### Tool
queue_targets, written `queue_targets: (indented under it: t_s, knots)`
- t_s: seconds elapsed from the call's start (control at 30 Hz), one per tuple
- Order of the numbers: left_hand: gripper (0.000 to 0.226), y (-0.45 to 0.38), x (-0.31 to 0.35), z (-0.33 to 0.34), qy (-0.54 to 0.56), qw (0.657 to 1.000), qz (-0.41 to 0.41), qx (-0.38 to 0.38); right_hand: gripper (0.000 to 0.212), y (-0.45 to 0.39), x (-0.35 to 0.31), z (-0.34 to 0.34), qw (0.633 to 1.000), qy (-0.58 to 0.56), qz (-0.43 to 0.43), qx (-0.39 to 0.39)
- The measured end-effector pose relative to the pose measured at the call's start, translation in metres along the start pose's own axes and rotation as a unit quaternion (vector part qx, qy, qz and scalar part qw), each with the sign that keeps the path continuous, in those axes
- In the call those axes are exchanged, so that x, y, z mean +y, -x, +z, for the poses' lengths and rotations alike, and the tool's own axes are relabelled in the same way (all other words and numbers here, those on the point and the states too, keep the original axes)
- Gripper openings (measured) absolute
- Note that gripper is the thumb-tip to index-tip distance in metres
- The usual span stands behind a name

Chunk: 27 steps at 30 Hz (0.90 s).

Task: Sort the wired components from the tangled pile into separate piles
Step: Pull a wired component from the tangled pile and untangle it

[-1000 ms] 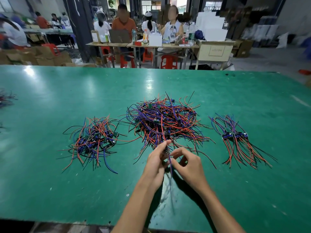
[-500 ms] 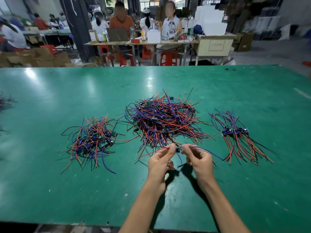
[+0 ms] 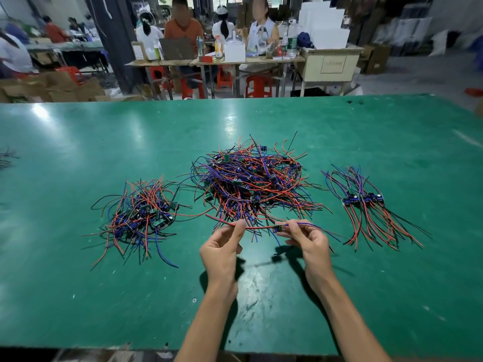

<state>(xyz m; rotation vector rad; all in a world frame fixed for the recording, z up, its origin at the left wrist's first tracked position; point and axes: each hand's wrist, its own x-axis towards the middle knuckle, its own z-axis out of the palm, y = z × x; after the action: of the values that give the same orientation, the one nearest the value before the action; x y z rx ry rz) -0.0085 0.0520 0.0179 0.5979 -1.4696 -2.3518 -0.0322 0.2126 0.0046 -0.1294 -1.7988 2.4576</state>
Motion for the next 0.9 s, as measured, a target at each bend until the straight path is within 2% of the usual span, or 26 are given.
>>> queue_targets:
  t_s: [0.17,0.23,0.3,0.37,0.47,0.53,0.6,0.63,0.7,0.73,0.8,0.9]
  knots:
    - [0.024,-0.009,0.009,-0.018,0.033,0.999,0.002,0.023,0.027,-0.001,0.0,-0.005,0.999,-0.015,0.027,-0.024]
    - [0.032,-0.012,0.012,-0.025,0.046,0.998,0.007,0.039,0.027,0.0,-0.001,-0.008,0.999,-0.018,0.031,-0.035]
    - [0.042,-0.011,0.01,-0.033,0.032,0.997,0.021,0.073,0.026,0.0,-0.001,-0.008,0.999,-0.008,0.028,-0.04]
    - [0.047,-0.006,0.006,-0.037,-0.036,0.99,0.06,0.126,0.024,0.0,0.0,-0.006,0.999,0.013,0.023,-0.043]
    - [0.051,0.006,0.001,-0.034,-0.218,0.936,0.155,0.229,0.015,0.0,0.003,-0.005,0.998,0.043,0.011,-0.042]
    - [0.046,0.012,0.004,-0.031,-0.259,0.903,0.249,0.234,0.013,0.0,0.007,-0.004,0.995,0.08,-0.003,-0.052]
    - [0.027,0.015,0.006,-0.023,-0.286,0.892,0.326,0.129,0.011,0.001,0.01,-0.002,0.99,0.121,-0.017,-0.069]
    - [0.018,0.015,0.008,-0.018,-0.294,0.899,0.32,0.048,0.01,0.001,0.011,-0.002,0.988,0.134,-0.02,-0.076]
    - [0.008,0.012,0.009,-0.004,-0.314,0.912,0.24,-0.108,0.01,0.001,0.012,-0.001,0.986,0.144,-0.019,-0.079]
    - [0.009,0.01,0.007,0.003,-0.334,0.907,0.197,-0.163,0.009,0.001,0.012,-0.001,0.987,0.144,-0.019,-0.075]
    - [0.015,0.006,0.0,0.012,-0.366,0.893,0.132,-0.228,0.008,0.001,0.013,-0.003,0.987,0.146,-0.026,-0.067]
    - [0.019,0.004,-0.009,0.016,-0.356,0.891,0.083,-0.268,0.01,0.001,0.015,-0.004,0.988,0.141,-0.043,-0.05]
